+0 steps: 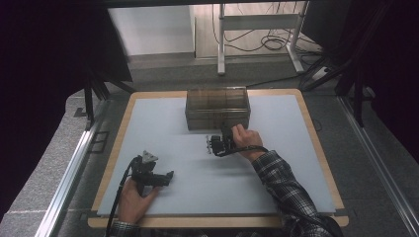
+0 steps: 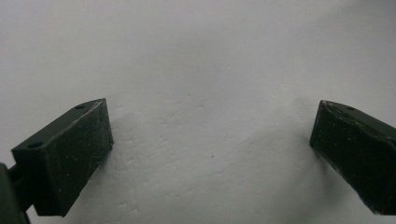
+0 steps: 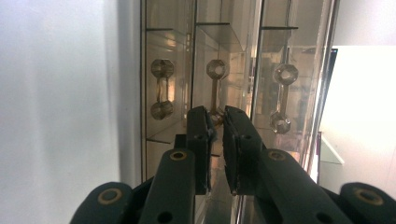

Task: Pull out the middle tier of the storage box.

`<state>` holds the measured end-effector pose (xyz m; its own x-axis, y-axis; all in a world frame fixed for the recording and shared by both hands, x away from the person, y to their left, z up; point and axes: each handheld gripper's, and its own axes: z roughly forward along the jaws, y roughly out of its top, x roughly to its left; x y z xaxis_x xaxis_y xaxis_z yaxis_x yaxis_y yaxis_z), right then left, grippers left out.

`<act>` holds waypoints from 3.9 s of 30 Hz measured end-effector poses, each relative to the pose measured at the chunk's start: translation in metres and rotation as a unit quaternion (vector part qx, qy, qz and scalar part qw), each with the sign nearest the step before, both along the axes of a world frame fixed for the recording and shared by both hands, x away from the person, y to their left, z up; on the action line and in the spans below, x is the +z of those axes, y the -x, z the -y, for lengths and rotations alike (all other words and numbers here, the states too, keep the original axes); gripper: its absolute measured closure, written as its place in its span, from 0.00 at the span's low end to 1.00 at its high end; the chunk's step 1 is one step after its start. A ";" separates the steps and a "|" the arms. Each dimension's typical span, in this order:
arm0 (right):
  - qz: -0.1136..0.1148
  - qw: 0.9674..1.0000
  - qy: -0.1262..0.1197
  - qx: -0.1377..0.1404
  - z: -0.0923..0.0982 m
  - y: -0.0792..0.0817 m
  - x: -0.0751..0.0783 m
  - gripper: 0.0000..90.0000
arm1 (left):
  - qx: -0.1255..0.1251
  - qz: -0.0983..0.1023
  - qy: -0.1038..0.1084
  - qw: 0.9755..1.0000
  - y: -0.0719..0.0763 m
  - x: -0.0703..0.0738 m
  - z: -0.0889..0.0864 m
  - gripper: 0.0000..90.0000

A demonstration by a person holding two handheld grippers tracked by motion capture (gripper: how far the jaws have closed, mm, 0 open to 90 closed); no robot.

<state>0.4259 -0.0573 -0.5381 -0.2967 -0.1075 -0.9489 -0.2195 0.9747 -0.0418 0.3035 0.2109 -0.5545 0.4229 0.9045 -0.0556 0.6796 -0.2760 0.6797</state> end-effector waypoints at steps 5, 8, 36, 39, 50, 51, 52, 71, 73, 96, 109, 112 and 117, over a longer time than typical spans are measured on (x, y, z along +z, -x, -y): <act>-0.002 1.000 0.000 0.005 0.002 0.005 0.001 0.90 | 0.000 0.000 0.000 1.000 0.000 0.000 0.000 0.00; -0.005 1.000 -0.001 0.009 0.003 0.008 0.001 0.90 | 0.000 0.000 0.000 1.000 0.000 0.000 0.000 0.00; -0.013 1.000 -0.012 0.025 0.009 0.020 0.004 0.86 | 0.000 0.000 0.000 1.000 0.000 0.000 0.000 0.00; -0.026 0.999 -0.016 0.023 0.010 0.021 0.006 0.85 | 0.000 0.000 0.000 1.000 0.000 0.000 0.000 0.00; -0.061 0.997 -0.039 0.022 0.015 0.020 0.016 0.80 | 0.000 0.000 0.000 1.000 0.000 0.000 0.000 0.00; -0.065 0.997 -0.042 0.021 0.015 0.020 0.017 0.80 | 0.000 0.000 0.000 1.000 0.000 0.000 0.000 0.00; -0.070 0.996 -0.046 0.021 0.015 0.020 0.018 0.80 | 0.000 0.000 0.000 1.000 0.000 0.000 0.000 0.00; -0.151 0.985 -0.083 0.028 0.021 0.015 0.037 0.76 | 0.002 0.001 0.002 1.000 0.000 0.000 0.000 0.00; -0.161 0.983 -0.085 0.026 0.022 0.014 0.038 0.76 | 0.000 0.000 0.000 1.000 0.000 0.000 0.000 0.00; -0.275 0.952 -0.133 0.024 0.036 -0.005 0.053 0.73 | 0.000 0.000 0.000 1.000 0.000 0.000 0.000 0.00; -0.344 0.924 -0.163 0.027 0.045 -0.016 0.063 0.71 | 0.000 0.000 0.000 1.000 0.000 0.000 0.000 0.00; -0.352 0.920 -0.169 0.026 0.047 -0.018 0.066 0.71 | 0.000 0.000 0.000 1.000 0.000 0.000 0.000 0.00; -0.374 0.910 -0.178 0.033 0.051 -0.023 0.070 0.71 | 0.000 0.000 0.000 1.000 0.000 0.000 0.000 0.00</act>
<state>0.4489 -0.1081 -0.4683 -0.8779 0.1254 -0.4621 -0.1157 0.8809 0.4590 0.3035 0.2108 -0.5545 0.4228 0.9045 -0.0558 0.6800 -0.2760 0.6793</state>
